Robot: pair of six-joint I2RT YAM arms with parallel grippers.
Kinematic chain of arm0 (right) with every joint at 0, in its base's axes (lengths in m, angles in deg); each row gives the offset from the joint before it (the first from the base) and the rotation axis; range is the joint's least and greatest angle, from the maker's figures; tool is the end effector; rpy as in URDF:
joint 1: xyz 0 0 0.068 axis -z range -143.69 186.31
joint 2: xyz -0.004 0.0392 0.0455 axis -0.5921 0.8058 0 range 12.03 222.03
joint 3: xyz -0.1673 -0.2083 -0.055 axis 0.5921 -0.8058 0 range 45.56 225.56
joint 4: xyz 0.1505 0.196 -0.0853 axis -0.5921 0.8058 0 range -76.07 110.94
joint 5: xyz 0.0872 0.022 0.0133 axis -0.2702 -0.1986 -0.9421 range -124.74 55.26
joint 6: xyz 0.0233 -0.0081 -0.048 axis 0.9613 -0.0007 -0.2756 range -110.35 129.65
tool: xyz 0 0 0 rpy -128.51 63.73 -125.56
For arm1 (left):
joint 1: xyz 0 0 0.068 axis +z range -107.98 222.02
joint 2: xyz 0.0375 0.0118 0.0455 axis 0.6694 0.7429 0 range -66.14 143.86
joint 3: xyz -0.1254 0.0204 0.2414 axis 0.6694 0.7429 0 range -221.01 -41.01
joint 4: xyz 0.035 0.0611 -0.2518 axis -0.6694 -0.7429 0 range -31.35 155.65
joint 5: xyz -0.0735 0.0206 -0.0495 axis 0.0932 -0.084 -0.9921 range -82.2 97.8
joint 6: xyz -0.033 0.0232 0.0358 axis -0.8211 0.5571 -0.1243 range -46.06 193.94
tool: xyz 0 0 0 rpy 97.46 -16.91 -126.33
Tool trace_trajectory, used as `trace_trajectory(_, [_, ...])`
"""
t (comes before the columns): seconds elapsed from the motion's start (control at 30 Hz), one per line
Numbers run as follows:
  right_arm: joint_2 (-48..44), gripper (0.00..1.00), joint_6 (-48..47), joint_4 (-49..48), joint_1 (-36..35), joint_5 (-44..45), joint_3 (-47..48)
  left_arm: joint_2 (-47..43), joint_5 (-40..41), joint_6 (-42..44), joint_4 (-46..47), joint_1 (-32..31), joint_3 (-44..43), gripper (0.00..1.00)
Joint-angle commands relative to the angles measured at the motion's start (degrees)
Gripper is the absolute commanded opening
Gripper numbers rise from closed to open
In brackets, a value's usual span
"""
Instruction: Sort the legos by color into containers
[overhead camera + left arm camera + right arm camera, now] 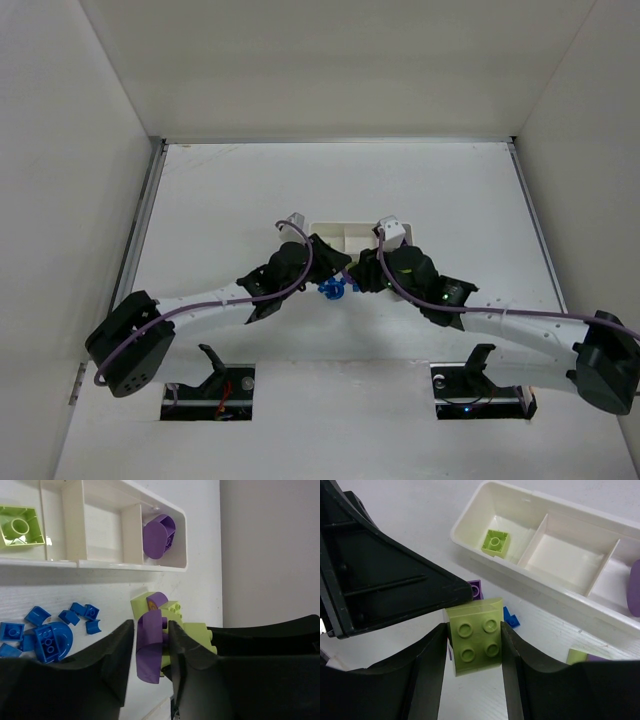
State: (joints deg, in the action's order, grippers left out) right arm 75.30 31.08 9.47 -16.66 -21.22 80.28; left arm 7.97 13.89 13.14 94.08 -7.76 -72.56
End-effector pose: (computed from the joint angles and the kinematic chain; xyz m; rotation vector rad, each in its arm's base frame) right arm 0.1537 0.1900 0.2405 -0.4004 1.9901 0.6022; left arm 0.1803 -0.2074 0.2192 -0.2754 1.9902 -1.2256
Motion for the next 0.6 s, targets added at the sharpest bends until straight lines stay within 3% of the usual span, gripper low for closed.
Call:
trace_trajectory(0.0, [-1.3,0.32,0.98,-6.34,-0.42,1.25,0.35,-0.8,0.24,0.41,2.33,-0.36,-1.67,0.27])
trace_trajectory(0.2, [-3.14,0.32,2.21,-6.6,0.37,1.25,-1.14,-1.33,0.33,1.56,2.86,0.16,-0.71,0.15])
trace_trajectory(0.57, [-15.97,0.32,3.79,-6.25,9.06,1.42,-7.03,-0.28,2.0,4.54,2.6,2.01,-2.19,0.13])
